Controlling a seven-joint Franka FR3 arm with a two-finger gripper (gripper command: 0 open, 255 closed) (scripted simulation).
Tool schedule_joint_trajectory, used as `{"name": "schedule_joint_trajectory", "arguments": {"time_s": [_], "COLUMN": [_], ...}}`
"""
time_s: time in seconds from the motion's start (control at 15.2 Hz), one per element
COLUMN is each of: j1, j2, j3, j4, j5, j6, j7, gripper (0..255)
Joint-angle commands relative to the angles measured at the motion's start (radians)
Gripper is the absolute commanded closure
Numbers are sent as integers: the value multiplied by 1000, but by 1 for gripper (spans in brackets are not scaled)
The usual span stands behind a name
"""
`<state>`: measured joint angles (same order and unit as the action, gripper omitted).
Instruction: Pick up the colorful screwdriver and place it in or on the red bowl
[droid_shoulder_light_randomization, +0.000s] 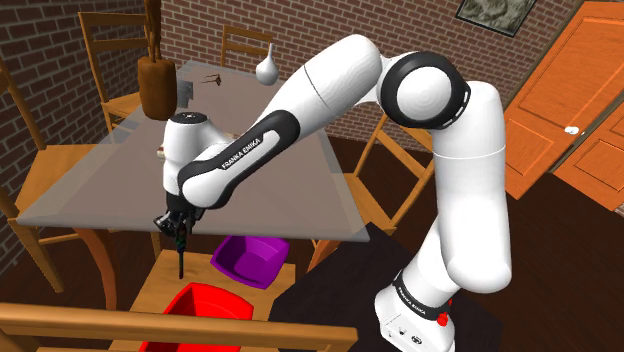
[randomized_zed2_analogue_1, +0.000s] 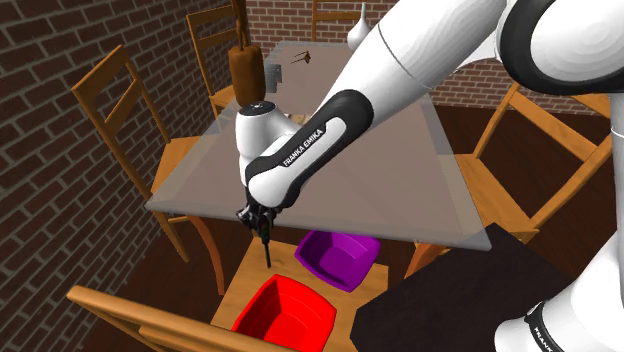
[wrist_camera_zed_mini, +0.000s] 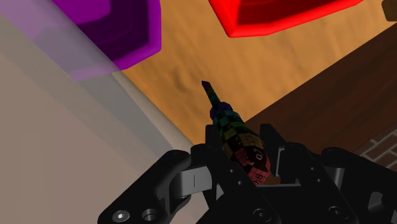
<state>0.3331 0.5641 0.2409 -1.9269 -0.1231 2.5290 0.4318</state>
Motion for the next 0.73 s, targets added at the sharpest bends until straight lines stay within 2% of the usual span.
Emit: {"name": "schedule_joint_trajectory", "arguments": {"time_s": [0.0,0.66], "j1": [-4,-21], "j2": [-19,-115], "j3": [5,27], "j4": [-3,1], "j5": [5,35], "j6": [-16,-114], "j7": [-3,-18], "gripper": [255,255]}}
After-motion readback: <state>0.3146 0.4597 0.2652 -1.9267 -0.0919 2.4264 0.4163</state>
